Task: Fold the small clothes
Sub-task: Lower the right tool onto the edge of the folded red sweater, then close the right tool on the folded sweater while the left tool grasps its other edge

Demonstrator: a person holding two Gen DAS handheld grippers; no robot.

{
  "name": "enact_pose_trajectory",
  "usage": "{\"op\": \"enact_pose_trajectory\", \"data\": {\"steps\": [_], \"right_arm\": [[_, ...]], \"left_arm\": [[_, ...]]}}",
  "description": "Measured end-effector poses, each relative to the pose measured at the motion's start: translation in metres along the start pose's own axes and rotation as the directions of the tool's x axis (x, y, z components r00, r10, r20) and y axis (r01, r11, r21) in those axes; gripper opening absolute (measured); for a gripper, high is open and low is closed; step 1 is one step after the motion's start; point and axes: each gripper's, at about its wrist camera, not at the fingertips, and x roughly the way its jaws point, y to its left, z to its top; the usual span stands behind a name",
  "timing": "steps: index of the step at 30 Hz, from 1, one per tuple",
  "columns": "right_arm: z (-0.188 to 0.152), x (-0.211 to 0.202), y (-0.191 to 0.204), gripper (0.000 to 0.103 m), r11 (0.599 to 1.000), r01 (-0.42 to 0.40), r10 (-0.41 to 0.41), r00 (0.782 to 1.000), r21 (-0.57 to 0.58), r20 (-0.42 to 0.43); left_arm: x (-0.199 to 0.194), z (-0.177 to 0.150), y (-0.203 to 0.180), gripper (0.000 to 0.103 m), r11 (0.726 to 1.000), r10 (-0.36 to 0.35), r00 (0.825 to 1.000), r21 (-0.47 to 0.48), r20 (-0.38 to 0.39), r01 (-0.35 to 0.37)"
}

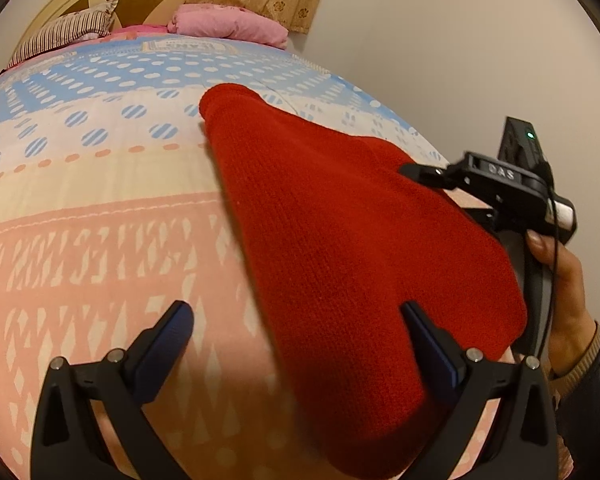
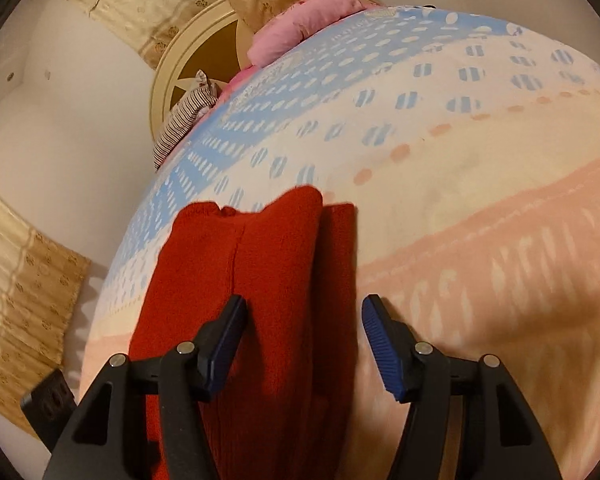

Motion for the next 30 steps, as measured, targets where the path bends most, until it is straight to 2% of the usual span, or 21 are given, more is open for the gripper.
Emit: {"op": "enact_pose_trajectory", "data": {"steps": [7, 10, 11, 16, 25, 27, 30], "right_arm": [[0.011, 0.019, 0.001, 0.061, 0.999, -0.035, 0.035, 0.999, -0.018, 0.013], [0.012, 0.024, -0.001, 0.061, 0.995, -0.094, 0.094, 0.996, -0.016, -0.007], [0.011, 0.025, 0.000, 0.059, 0.993, -0.112, 0.112, 0.994, -0.024, -0.013], [0.007, 0.029, -0.002, 0.037, 0.989, -0.147, 0.147, 0.988, -0.005, -0.036], [-0.001, 0.023, 0.005, 0.032, 0.991, -0.128, 0.128, 0.992, -0.041, -0.007], [-0.002, 0.022, 0.006, 0.031, 0.991, -0.121, 0.121, 0.993, -0.052, 0.000], [-0.003, 0.019, 0.007, 0.029, 0.992, -0.114, 0.115, 0.993, -0.058, 0.010]], "left_arm": [[0.002, 0.002, 0.001, 0.103, 1.000, 0.004, 1.000, 0.007, -0.005, -0.004], [0.002, 0.001, 0.001, 0.103, 1.000, 0.002, 1.000, 0.010, -0.003, -0.002], [0.002, 0.001, 0.001, 0.103, 1.000, 0.001, 1.000, 0.012, -0.004, -0.001], [0.001, 0.000, 0.001, 0.103, 1.000, -0.001, 1.000, 0.018, -0.003, 0.001], [0.000, 0.001, 0.000, 0.103, 0.999, -0.023, 1.000, 0.031, -0.012, 0.023], [-0.001, 0.001, -0.002, 0.096, 0.998, -0.046, 0.999, 0.036, -0.016, 0.047], [-0.001, 0.000, -0.004, 0.070, 0.992, -0.125, 0.992, 0.026, -0.030, 0.126]]}}
